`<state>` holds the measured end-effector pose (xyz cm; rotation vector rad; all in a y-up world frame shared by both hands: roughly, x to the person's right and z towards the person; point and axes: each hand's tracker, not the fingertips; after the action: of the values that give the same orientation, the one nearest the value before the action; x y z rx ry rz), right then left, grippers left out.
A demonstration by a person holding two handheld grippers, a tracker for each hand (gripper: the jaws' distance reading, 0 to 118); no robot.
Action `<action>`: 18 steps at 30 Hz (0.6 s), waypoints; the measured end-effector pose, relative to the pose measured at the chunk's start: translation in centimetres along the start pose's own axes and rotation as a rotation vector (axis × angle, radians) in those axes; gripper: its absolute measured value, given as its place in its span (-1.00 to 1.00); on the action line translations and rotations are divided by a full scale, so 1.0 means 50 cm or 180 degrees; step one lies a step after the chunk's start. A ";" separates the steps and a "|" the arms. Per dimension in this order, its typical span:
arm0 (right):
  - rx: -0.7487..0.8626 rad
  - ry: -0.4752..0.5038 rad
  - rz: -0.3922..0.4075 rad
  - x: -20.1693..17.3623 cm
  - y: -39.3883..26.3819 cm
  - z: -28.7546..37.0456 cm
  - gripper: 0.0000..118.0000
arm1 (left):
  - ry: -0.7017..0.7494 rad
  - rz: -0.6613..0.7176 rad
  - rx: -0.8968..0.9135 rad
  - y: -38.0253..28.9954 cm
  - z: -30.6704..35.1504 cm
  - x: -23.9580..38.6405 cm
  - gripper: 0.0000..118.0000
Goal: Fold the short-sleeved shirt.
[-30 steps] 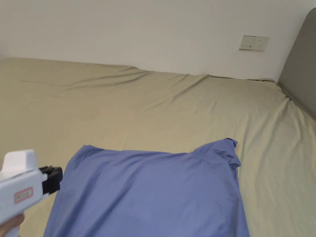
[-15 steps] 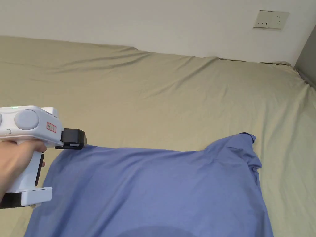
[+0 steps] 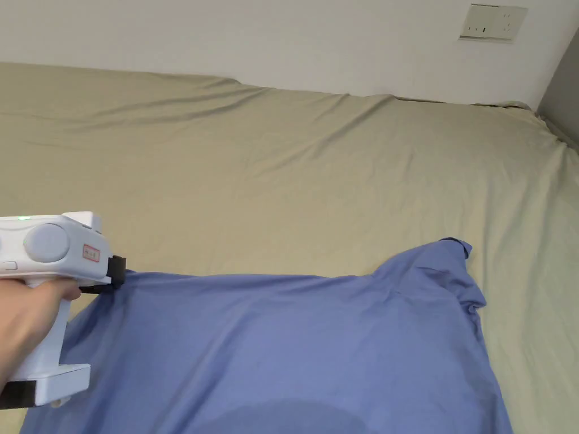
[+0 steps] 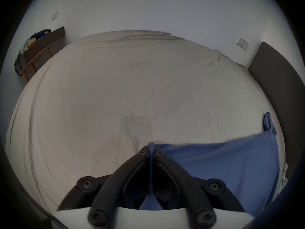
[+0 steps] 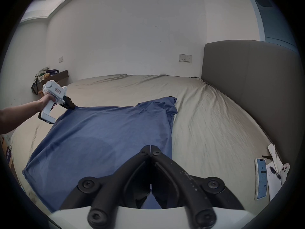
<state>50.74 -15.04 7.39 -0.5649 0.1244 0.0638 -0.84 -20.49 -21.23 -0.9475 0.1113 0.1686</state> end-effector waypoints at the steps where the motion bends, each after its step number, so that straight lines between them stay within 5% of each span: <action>1: 0.0021 0.0035 0.0013 0.003 0.010 -0.008 -0.96 | 0.0009 -0.0110 0.0060 -0.002 0.005 0.003 -0.97; 4: 0.0125 0.0121 -0.0013 0.028 0.069 -0.056 -0.95 | -0.0055 -0.0033 0.0144 -0.013 0.027 -0.007 -0.97; 6: 0.0094 0.0188 -0.0077 0.062 0.124 -0.119 -0.75 | -0.0127 0.0024 0.0208 -0.021 0.044 -0.012 -0.97; 10: -0.0257 0.0060 -0.0257 0.137 0.224 -0.302 0.91 | -0.0123 -0.0035 0.0228 -0.032 0.061 -0.014 -0.97; 15: -0.0915 0.0024 -0.0377 0.194 0.287 -0.518 1.00 | -0.0133 -0.0159 0.0251 -0.039 0.068 -0.007 -0.97; 18: -0.1261 0.0076 -0.1056 0.228 0.285 -0.644 1.00 | -0.0126 -0.0217 0.0259 -0.038 0.064 -0.002 -0.97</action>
<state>57.46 -20.05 -28.65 -0.9754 0.0390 -0.2461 -0.51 -18.98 -17.83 -0.8652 0.0488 0.1189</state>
